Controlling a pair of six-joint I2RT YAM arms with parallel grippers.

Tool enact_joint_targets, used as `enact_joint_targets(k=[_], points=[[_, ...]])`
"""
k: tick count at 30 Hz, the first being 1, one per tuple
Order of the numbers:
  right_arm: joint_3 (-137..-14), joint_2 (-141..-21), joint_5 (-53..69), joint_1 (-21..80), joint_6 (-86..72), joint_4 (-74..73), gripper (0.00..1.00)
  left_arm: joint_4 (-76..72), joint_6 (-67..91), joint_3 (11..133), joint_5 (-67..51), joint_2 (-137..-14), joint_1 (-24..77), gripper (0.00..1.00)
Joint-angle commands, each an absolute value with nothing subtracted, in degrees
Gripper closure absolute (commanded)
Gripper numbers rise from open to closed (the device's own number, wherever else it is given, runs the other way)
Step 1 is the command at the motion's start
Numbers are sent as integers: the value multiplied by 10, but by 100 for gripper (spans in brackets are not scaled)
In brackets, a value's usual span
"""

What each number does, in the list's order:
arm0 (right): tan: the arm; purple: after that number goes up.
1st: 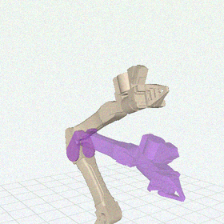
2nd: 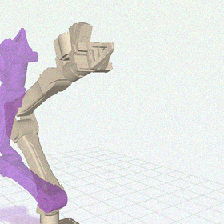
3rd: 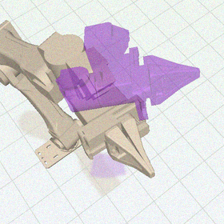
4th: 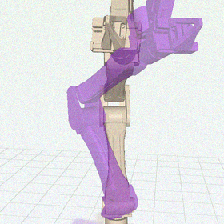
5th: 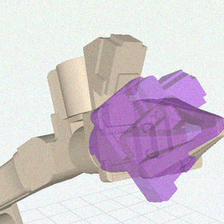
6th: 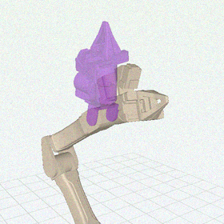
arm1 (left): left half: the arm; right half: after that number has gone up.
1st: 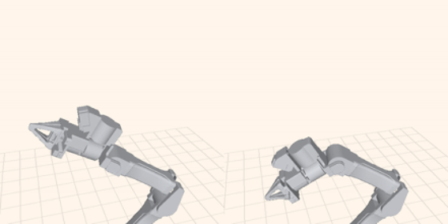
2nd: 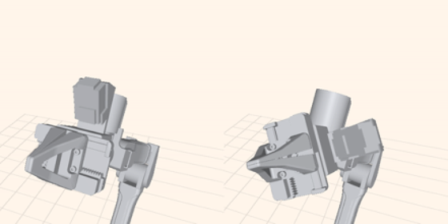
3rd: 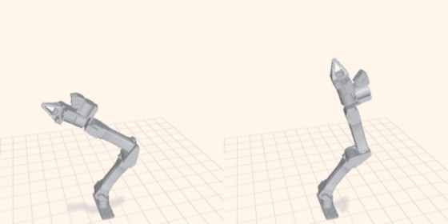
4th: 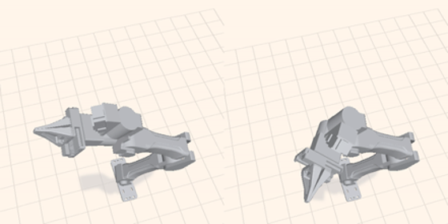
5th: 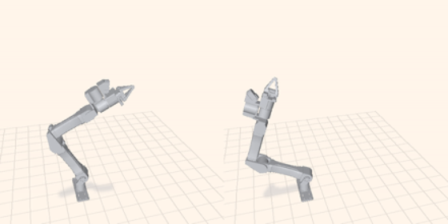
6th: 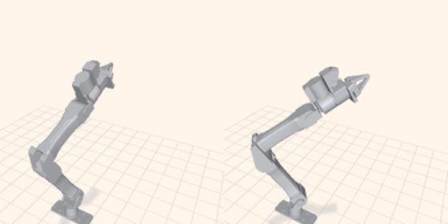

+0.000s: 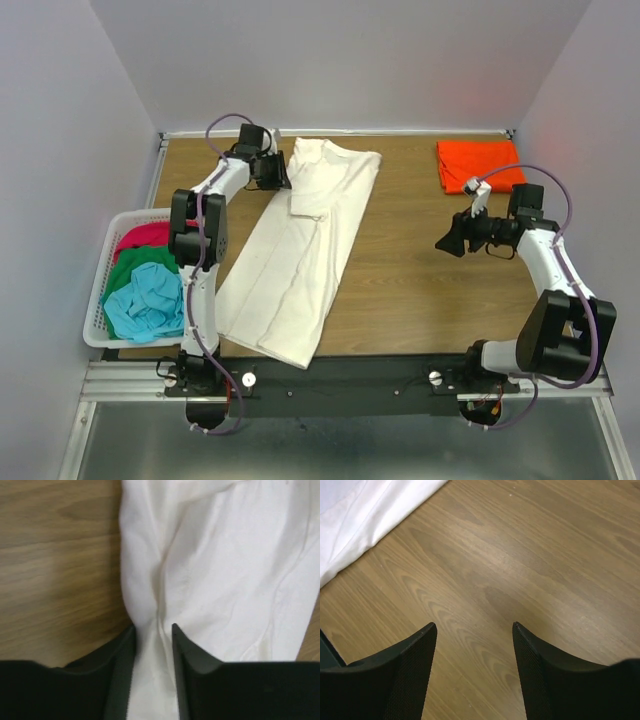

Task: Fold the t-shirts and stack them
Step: Fold the tshirt

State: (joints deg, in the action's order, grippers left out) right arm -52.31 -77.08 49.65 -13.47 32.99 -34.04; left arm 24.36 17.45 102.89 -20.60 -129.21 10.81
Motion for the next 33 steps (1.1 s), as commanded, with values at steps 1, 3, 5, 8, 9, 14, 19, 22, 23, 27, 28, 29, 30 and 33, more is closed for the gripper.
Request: enact_joint_targets(k=[1, 3, 5, 8, 9, 14, 19, 22, 23, 27, 28, 29, 30, 33], points=[[-511, -796, 536, -137, 330, -337, 31, 217, 178, 1063, -227, -1235, 120, 45], [-517, -814, 538, -129, 323, -338, 31, 221, 172, 1069, -209, -1191, 120, 43], [-524, -838, 525, -95, 314, -337, 32, 222, 157, 1059, -170, -1153, 120, 40], [-549, -870, 485, -12, 301, -337, 32, 194, 130, 988, -106, -1053, 120, 36], [-555, -879, 477, 13, 299, -337, 32, 179, 123, 960, -89, -994, 119, 36], [-625, -951, 432, 163, 258, -332, 33, 82, 89, 735, 31, -805, 116, 28], [-682, -1026, 358, 285, 190, -294, 34, 13, 73, 545, 139, -605, 113, 26], [-683, -1026, 321, 360, 248, -291, 34, -12, 63, 464, 162, -511, 113, 25], [-675, -1015, 318, 379, 282, -292, 34, -16, 61, 448, 170, -491, 113, 25], [-610, -946, 362, 458, 549, -311, 29, -27, 58, 403, 216, -414, 113, 23], [-593, -932, 385, 480, 599, -336, 26, -32, 57, 402, 224, -397, 113, 23], [-598, -927, 391, 489, 633, -347, 23, -40, 57, 400, 228, -389, 113, 23], [-610, -947, 393, 498, 662, -378, 24, -46, 58, 397, 236, -379, 113, 23], [-620, -980, 348, 548, 692, -375, 26, -52, 59, 392, 236, -371, 113, 23]])
